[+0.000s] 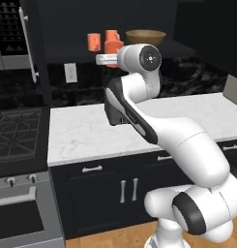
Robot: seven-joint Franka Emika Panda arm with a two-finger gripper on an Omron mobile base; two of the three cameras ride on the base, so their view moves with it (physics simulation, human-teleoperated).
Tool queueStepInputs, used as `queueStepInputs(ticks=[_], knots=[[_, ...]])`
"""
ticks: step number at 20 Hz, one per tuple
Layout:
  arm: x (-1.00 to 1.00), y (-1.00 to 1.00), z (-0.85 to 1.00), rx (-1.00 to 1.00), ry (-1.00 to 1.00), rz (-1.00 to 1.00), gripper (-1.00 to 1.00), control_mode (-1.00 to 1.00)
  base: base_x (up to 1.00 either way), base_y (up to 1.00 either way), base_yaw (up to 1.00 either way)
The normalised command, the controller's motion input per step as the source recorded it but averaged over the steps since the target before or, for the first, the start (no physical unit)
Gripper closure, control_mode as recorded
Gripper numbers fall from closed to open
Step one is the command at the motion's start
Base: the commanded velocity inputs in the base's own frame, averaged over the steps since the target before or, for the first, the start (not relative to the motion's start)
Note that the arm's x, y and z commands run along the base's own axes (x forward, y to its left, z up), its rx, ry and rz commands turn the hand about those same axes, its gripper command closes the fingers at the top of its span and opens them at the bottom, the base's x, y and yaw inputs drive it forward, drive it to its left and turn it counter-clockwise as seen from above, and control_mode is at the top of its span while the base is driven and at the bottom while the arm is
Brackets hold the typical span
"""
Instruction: Gather all objects into one cabinet and sort the glasses and bowls to opposite sides.
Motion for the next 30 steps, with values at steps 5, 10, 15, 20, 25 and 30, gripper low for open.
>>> queueStepInputs(ticks=[5,10,15,20,25,30], knots=[[0.00,0.00,0.00,0.00,0.00,0.00,1.00,1.00,0.35,0.25,0.01],[0.00,0.00,0.00,0.00,0.00,0.00,1.00,1.00,0.43,0.34,0.03],[0.00,0.00,0.00,0.00,0.00,0.00,1.00,1.00,0.45,0.42,0.04],[0.00,0.00,0.00,0.00,0.00,0.00,1.00,1.00,0.39,0.29,0.02],[0.00,0.00,0.00,0.00,0.00,0.00,1.00,1.00,0.05,0.00,0.00],[0.00,0.00,0.00,0.00,0.00,0.00,1.00,1.00,0.20,0.00,0.00]])
